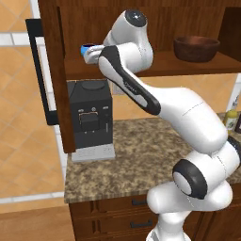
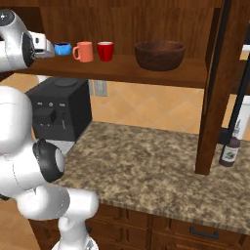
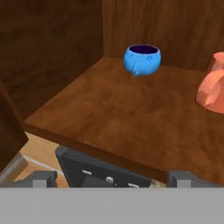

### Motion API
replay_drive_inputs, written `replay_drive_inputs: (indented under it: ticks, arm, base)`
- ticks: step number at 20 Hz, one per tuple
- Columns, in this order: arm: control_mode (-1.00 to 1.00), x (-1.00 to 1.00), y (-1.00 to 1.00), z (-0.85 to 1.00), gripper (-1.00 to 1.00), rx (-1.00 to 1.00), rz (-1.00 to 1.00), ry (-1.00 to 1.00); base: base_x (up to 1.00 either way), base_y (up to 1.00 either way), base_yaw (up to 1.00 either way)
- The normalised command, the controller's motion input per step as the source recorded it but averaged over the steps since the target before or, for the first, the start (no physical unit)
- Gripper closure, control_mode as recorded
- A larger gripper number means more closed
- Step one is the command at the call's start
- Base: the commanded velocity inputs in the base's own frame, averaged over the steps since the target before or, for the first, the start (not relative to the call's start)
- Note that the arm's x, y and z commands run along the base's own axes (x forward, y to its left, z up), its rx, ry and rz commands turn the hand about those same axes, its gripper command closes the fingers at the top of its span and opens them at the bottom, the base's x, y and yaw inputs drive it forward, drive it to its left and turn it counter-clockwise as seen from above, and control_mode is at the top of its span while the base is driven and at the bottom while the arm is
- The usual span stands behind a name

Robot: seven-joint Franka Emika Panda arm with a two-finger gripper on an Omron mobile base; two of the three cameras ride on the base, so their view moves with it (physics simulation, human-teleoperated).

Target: Gather all objects into one cabinet and sort the glasses and bowls to opposite sides.

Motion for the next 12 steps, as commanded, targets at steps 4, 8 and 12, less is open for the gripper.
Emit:
replay_drive_inputs:
  ticks: [4, 8, 12]
  arm:
    - [-1.00, -1.00, -0.74, 0.31, -1.00, -0.06, 0.00, 0.01]
    - [-1.00, -1.00, -0.64, 0.29, -1.00, -0.04, 0.00, 0.02]
    - [-1.00, -1.00, -0.20, 0.12, -1.00, 0.00, 0.00, 0.00]
  base:
    - [0.00, 0.00, 0.00]
    - [0.00, 0.00, 0.00]
    - [0.00, 0.00, 0.00]
